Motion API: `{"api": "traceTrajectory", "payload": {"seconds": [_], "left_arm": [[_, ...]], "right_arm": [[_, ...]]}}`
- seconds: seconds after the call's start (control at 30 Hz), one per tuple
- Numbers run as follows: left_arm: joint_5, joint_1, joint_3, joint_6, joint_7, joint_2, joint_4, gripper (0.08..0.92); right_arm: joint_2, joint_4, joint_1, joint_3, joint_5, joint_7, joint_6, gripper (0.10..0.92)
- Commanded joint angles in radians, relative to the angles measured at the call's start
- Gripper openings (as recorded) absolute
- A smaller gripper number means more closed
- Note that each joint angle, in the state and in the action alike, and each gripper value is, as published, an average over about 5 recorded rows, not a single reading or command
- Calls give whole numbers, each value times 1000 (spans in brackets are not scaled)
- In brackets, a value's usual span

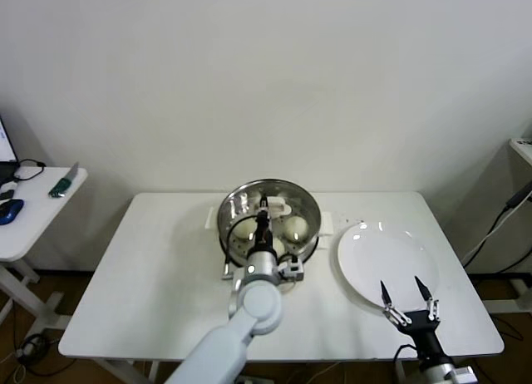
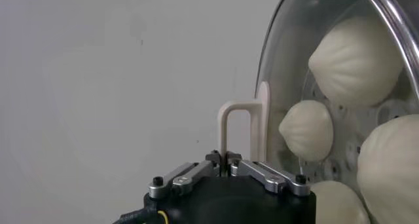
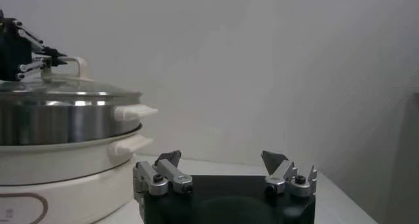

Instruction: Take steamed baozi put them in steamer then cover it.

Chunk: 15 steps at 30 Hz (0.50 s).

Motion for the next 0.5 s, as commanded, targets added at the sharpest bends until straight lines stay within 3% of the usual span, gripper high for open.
{"api": "traceTrajectory", "payload": {"seconds": [0.03, 0.23, 0.5], "left_arm": [[1, 4, 2, 48, -2, 4, -2, 136], [-8, 5, 5, 51, -3, 8, -12, 154], [-48, 5, 21, 51, -2, 25, -78, 366]], "right_arm": [[1, -2, 2, -2, -1, 0, 0, 823], [-3, -2, 6, -4, -2, -1, -5, 823], [-5, -1, 19, -14, -5, -5, -20, 823]]}}
